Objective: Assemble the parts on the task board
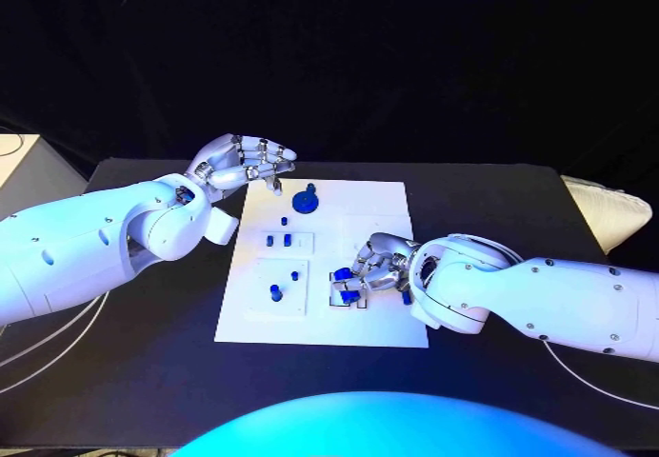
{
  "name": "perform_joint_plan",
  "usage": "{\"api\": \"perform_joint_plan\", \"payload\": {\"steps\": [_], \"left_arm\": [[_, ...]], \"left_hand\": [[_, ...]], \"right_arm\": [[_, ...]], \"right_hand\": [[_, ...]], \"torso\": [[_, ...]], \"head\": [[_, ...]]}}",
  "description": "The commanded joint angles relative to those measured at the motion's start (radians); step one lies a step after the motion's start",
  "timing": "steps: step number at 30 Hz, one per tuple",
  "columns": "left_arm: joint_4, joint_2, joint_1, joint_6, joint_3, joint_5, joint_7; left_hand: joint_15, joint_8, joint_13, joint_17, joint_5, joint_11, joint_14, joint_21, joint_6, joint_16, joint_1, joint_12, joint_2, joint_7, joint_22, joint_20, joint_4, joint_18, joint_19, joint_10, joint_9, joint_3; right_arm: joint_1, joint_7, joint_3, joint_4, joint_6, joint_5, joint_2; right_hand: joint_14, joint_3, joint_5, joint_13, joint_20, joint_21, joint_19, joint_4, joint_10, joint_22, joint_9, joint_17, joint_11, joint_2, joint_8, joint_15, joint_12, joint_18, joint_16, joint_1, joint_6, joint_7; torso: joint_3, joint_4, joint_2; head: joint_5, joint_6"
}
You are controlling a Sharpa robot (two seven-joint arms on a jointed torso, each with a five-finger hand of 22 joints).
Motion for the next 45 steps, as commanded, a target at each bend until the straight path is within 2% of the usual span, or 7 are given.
{"api": "perform_joint_plan", "payload": {"steps": [1,10,13,18,22,30,45], "left_arm": [[0.003,0.002,0.000,0.013,0.001,0.006,0.004],[0.004,0.002,0.000,0.019,0.001,0.004,0.003],[0.005,0.002,0.000,0.022,0.001,0.004,0.003],[0.004,0.002,0.000,0.025,0.001,0.003,0.003],[0.004,0.003,0.000,0.026,0.001,0.002,0.002],[0.005,0.002,0.000,0.025,0.000,0.000,0.001],[0.006,-0.002,0.000,0.023,0.000,0.000,0.000]], "left_hand": [[0.002,0.004,-0.001,0.000,0.003,0.002,-0.003,-0.003,-0.006,-0.004,-0.011,-0.007,-0.001,0.000,-0.001,0.004,0.008,0.014,-0.005,-0.004,-0.002,0.000],[0.002,0.005,-0.002,0.000,0.003,0.003,-0.003,-0.004,-0.006,-0.004,-0.012,-0.007,0.000,0.001,-0.002,0.005,0.009,0.014,-0.005,-0.005,-0.002,0.000],[0.002,0.005,-0.002,0.000,0.003,0.003,-0.004,-0.005,-0.007,-0.004,-0.013,-0.007,0.000,0.001,-0.002,0.005,0.010,0.014,-0.005,-0.005,-0.002,-0.001],[0.002,0.005,-0.002,0.000,0.003,0.003,-0.004,-0.006,-0.007,-0.005,-0.013,-0.008,-0.001,0.000,-0.003,0.005,0.011,0.014,-0.005,-0.007,-0.002,-0.001],[0.002,0.005,-0.003,0.000,0.003,0.003,-0.005,-0.006,-0.007,-0.005,-0.012,-0.008,-0.002,0.000,-0.003,0.005,0.010,0.015,-0.005,-0.008,-0.002,-0.001],[0.002,0.005,-0.003,0.000,0.003,0.003,-0.006,-0.007,-0.007,-0.005,-0.012,-0.009,-0.002,0.000,-0.004,0.005,0.010,0.015,-0.006,-0.009,-0.002,-0.001],[0.002,0.006,-0.003,0.000,0.003,0.003,-0.007,-0.008,-0.008,-0.006,-0.011,-0.009,-0.002,0.000,-0.004,0.005,0.010,0.015,-0.006,-0.011,-0.002,-0.001]], "right_arm": [[-0.001,-0.010,0.000,-0.004,0.021,-0.029,0.005],[-0.001,-0.019,0.000,-0.016,0.049,-0.041,0.018],[-0.001,-0.021,0.000,-0.019,0.057,-0.043,0.021],[-0.001,-0.028,0.000,-0.026,0.049,-0.063,0.025],[-0.001,-0.031,0.000,-0.031,0.044,-0.075,0.028],[-0.002,-0.029,0.000,-0.030,0.035,-0.085,0.026],[-0.008,0.117,0.000,0.021,-0.032,-0.087,-0.042]], "right_hand": [[0.096,-0.007,-0.007,0.197,-0.007,0.007,0.051,0.002,0.059,0.162,0.001,0.221,-0.009,0.000,0.003,-0.005,0.003,-0.015,0.006,-0.011,0.035,-0.030],[0.096,-0.022,-0.025,0.196,-0.008,0.005,0.051,0.002,0.058,0.161,0.002,0.220,-0.010,-0.008,0.008,-0.007,0.001,-0.014,0.006,-0.031,0.036,-0.031],[0.096,-0.043,-0.096,0.195,-0.009,0.003,0.050,0.001,0.057,0.162,0.005,0.220,-0.010,-0.010,0.016,-0.007,-0.002,-0.014,0.005,-0.046,0.034,-0.031],[0.095,-0.065,-0.133,0.194,-0.009,-0.001,0.049,0.002,0.056,0.161,0.006,0.217,-0.010,-0.012,0.022,-0.007,-0.004,-0.013,0.004,-0.061,0.030,-0.031],[0.095,-0.102,-0.246,0.192,-0.008,-0.006,0.049,0.004,0.053,0.160,0.010,0.215,-0.009,-0.025,0.033,-0.006,-0.010,-0.013,0.002,-0.105,0.023,-0.030],[0.093,-0.106,-0.294,0.184,-0.007,-0.017,0.046,0.006,0.047,0.156,0.011,0.208,-0.008,-0.056,0.041,-0.005,-0.022,-0.011,-0.001,-0.140,0.016,-0.029],[0.096,-0.083,-0.219,0.204,-0.009,-0.005,0.052,-0.002,0.062,0.166,0.015,0.219,-0.011,-0.019,0.060,-0.008,0.000,-0.014,0.003,-0.027,0.014,-0.033]], "torso": [[0.0003,-0.0009,0.001],[0.0008,-0.0008,-0.001],[0.0004,-0.0016,-0.001],[0.0000,-0.0013,0.000],[0.0009,-0.0011,-0.001],[0.0012,-0.0017,-0.001],[0.0004,-0.0029,-0.001]], "head": [[0.002,0.000],[0.007,0.000],[0.008,0.000],[0.008,0.000],[0.008,0.000],[0.009,0.000],[0.015,0.000]]}}
